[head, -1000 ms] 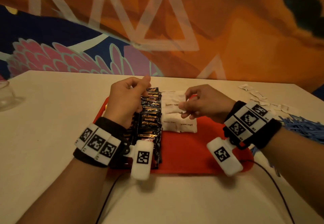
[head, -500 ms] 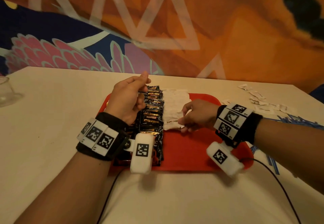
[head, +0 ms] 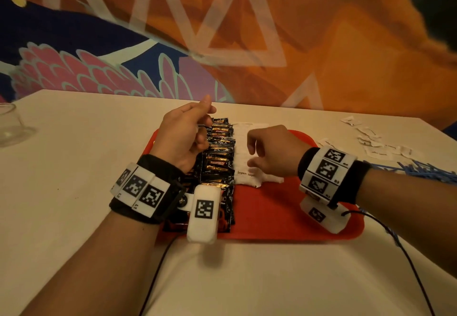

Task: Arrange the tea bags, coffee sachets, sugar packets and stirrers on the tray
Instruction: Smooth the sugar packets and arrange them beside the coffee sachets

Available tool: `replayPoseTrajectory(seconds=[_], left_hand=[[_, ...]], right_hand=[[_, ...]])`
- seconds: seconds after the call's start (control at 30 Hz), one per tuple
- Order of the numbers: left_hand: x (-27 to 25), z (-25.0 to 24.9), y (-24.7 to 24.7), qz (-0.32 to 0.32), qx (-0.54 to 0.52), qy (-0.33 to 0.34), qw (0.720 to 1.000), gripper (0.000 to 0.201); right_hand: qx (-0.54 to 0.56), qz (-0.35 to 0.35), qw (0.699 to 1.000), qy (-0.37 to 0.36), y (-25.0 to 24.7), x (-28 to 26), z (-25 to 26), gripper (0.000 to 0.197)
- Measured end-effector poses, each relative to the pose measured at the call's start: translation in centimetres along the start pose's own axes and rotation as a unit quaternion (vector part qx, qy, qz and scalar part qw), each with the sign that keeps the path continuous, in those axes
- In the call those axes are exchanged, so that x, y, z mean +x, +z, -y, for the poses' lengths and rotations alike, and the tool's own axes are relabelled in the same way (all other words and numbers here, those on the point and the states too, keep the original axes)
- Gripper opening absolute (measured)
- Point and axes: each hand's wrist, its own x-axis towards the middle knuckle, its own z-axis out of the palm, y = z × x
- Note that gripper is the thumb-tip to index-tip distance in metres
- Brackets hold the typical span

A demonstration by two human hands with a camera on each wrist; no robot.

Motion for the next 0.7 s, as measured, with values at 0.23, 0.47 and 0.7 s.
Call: replayPoseTrajectory(seconds=[0.23,0.47,0.7], left_hand=[[0.3,0.1,0.0,0.009,-0.016,-0.020,1.000,0.030],[0.3,0.0,0.0,0.037,-0.072,-0.054,0.995,0.043],[0.3,0.4,0.2,0.063,-0.126,-0.026,0.990,0.031]], right_hand=[[-0.029,0.112,0.993,-0.027,0.7,0.5,0.5,0.014],[0.014,0.008,0.998,-0.068,-2.2,0.4,0.1,0.018],[0.124,-0.133,0.979,-0.087,-4.2,1.0,0.1,0.008]])
